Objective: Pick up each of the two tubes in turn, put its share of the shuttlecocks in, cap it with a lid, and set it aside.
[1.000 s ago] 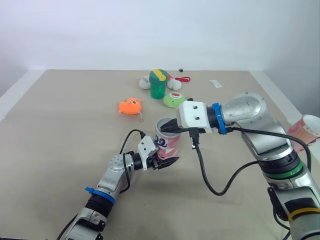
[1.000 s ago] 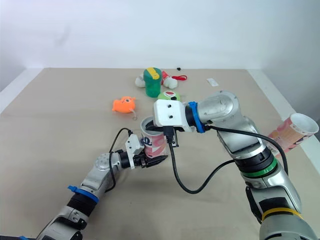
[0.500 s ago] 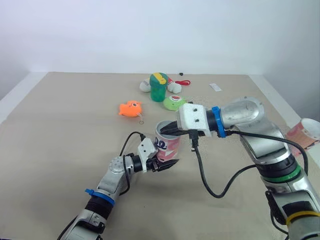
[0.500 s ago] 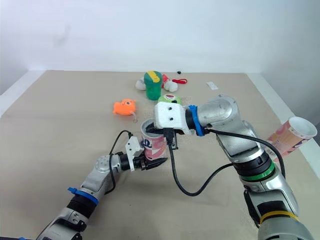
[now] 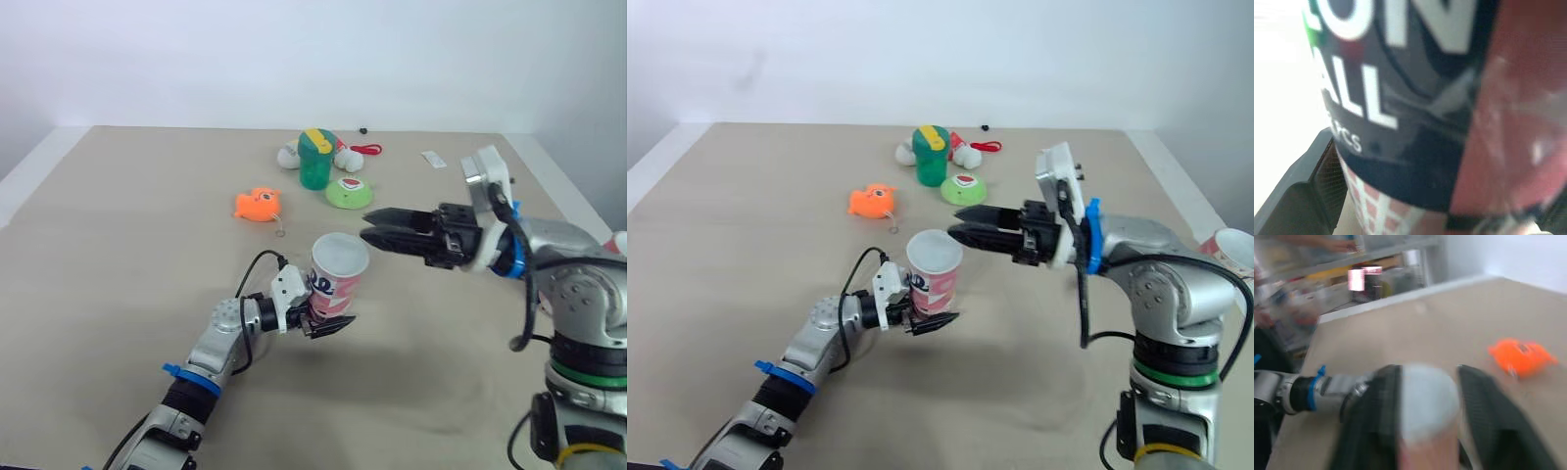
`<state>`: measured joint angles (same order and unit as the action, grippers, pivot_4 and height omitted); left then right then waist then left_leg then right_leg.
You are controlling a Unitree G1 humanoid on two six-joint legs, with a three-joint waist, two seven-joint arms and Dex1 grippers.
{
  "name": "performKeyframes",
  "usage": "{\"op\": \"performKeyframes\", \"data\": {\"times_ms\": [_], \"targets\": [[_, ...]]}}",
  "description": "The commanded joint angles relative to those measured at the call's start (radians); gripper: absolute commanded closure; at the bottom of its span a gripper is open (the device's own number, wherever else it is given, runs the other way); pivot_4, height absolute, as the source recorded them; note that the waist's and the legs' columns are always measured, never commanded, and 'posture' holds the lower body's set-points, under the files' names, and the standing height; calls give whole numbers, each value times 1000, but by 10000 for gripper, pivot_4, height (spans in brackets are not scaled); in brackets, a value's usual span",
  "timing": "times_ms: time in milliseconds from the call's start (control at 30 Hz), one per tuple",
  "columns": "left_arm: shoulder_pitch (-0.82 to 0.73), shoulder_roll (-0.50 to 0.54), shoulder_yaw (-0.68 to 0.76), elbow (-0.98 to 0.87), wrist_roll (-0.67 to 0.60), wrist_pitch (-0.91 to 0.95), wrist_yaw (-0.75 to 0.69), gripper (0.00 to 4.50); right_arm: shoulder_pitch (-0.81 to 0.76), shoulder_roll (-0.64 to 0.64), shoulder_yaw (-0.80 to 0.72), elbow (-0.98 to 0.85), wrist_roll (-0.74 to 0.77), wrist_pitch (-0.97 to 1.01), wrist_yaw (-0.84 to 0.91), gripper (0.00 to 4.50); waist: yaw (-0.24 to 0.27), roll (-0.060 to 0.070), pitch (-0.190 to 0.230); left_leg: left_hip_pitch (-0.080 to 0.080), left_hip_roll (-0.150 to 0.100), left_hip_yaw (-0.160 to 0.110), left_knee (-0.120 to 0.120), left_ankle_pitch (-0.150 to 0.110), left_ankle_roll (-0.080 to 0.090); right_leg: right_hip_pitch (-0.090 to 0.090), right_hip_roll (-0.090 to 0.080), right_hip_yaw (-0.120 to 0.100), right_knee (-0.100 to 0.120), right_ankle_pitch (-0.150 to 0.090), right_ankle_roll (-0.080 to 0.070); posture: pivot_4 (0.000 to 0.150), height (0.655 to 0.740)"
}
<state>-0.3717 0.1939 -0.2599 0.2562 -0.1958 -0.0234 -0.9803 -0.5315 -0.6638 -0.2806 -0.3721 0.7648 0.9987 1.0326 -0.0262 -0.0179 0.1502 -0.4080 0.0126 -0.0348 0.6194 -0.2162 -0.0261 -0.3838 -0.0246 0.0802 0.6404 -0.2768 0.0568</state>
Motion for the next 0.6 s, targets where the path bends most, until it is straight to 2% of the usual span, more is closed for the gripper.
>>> {"op": "performKeyframes", "data": {"times_ms": [33, 100, 233, 333, 467, 600], "targets": [[52, 72, 17, -6, -13, 81, -31, 0, 113, -46, -55, -86, 23, -35, -31, 8848, -4, 0, 0, 0, 0, 1, -1, 0, 0, -1, 1, 0, 0, 0, -1, 1500, 7400], [63, 111, 31, -40, -30, 110, -48, 0, 204, -54, -32, -120, -15, -91, -39, 338, -8, -1, 1, 0, 2, 1, -2, -1, 1, -1, 4, 0, 1, -2, -3, 1500, 7400], [81, 175, 42, -86, -53, 156, -75, 0, 324, -30, 14, -149, -75, -212, -68, 338, -21, -1, 2, 0, 4, 2, -2, -3, 3, -4, 6, 1, 6, -6, -5, 1500, 7400], [90, 227, 58, -121, -65, 184, -90, 0, 400, 14, 90, -106, -195, -378, -96, 338, -23, -2, 3, 1, 8, 3, -2, -3, 3, -5, 9, 2, 6, -5, -7, 1500, 7400], [119, 286, 97, -161, -84, 210, -85, 0, 448, 113, 204, -30, -312, -564, -137, 338, -24, -1, 5, 2, 10, 4, -1, -3, 2, -5, 12, 2, 7, -4, -9, 1500, 7400], [153, 311, 128, -199, -97, 223, -67, 0, 467, 151, 264, 37, -375, -667, -140, 338, -24, -3, 7, 2, 13, 4, -1, -4, 2, -6, 15, 2, 7, -3, -11, 1500, 7400]]}}
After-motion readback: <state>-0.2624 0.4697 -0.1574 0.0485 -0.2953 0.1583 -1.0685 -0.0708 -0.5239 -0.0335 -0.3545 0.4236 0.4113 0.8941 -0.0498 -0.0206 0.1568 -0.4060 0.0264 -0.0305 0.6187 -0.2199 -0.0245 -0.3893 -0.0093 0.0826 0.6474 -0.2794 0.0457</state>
